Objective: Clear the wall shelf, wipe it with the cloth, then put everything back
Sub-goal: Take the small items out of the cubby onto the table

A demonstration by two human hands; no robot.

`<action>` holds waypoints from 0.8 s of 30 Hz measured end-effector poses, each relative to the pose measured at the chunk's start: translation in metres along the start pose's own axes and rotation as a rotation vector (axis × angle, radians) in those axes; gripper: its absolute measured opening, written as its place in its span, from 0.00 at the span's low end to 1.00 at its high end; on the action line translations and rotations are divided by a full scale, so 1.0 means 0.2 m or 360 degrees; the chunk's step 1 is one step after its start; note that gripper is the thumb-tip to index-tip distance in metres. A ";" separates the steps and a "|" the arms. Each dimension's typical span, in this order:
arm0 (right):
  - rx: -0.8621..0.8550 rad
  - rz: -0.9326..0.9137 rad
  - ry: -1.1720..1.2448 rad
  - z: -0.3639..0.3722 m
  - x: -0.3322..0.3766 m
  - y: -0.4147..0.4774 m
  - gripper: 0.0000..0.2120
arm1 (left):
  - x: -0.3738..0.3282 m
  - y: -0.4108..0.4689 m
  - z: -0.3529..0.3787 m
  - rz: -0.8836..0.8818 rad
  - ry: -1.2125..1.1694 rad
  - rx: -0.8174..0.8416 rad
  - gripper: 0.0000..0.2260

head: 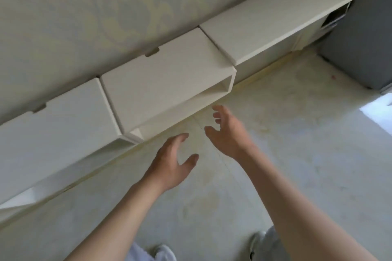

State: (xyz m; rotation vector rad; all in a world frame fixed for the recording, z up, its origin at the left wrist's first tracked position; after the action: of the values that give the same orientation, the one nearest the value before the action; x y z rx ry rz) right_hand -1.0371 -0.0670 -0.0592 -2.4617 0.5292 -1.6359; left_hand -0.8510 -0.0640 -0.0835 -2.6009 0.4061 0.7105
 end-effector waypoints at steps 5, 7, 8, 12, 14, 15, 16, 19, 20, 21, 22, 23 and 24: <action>-0.0102 -0.0386 0.0070 0.06 -0.26 0.32 0.31 | 0.11 0.35 0.13 0.0136 0.0106 -0.0523 0.26; -0.0147 -0.0533 0.0098 0.07 -0.29 0.41 0.31 | 0.14 0.42 0.11 0.0202 0.0185 -0.0741 0.23; -0.0163 -0.0591 0.0116 0.07 -0.30 0.45 0.30 | 0.15 0.45 0.10 0.0219 0.0222 -0.0823 0.22; -0.0208 -0.0716 0.0186 0.08 -0.31 0.53 0.29 | 0.20 0.50 0.03 0.0116 0.0280 -0.1048 0.19; -0.0196 -0.0719 0.0142 0.09 -0.30 0.54 0.30 | 0.22 0.50 -0.01 0.0008 0.0304 -0.1125 0.18; -0.0188 -0.0726 0.0087 0.10 -0.29 0.55 0.30 | 0.24 0.51 -0.02 -0.0078 0.0324 -0.1124 0.19; -0.0179 -0.0733 0.0034 0.11 -0.27 0.56 0.29 | 0.26 0.53 -0.04 -0.0174 0.0348 -0.1097 0.21; -0.0135 -0.0758 -0.0072 0.13 -0.22 0.59 0.29 | 0.30 0.61 -0.09 -0.0367 0.0337 -0.0942 0.33; -0.0128 -0.0770 -0.0120 0.14 -0.22 0.60 0.29 | 0.30 0.65 -0.10 -0.0379 0.0295 -0.0897 0.35; -0.0132 -0.0790 -0.0180 0.15 -0.23 0.61 0.30 | 0.30 0.68 -0.10 -0.0377 0.0276 -0.0871 0.36; -0.0144 -0.0815 -0.0250 0.17 -0.23 0.62 0.29 | 0.30 0.71 -0.11 -0.0379 0.0290 -0.0863 0.37; -0.0165 -0.0843 -0.0321 0.18 -0.22 0.62 0.29 | 0.30 0.73 -0.12 -0.0375 0.0327 -0.0858 0.37; -0.0193 -0.0873 -0.0379 0.20 -0.22 0.64 0.27 | 0.29 0.76 -0.12 -0.0361 0.0361 -0.0854 0.37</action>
State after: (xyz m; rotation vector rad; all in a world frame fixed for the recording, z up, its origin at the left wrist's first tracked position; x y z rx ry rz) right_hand -1.0429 -0.1721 -0.1525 -3.0266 -0.0977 -1.4555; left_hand -0.8505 -0.2164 -0.1426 -3.1792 -0.0310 0.4959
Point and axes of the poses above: each hand's wrist, its own y-axis towards the middle knuckle, its own z-axis out of the palm, x = y × z, the point moved 6 cm from there along y, towards the middle knuckle, and after that the axes turned 11 degrees about y, right-handed, at the moved point
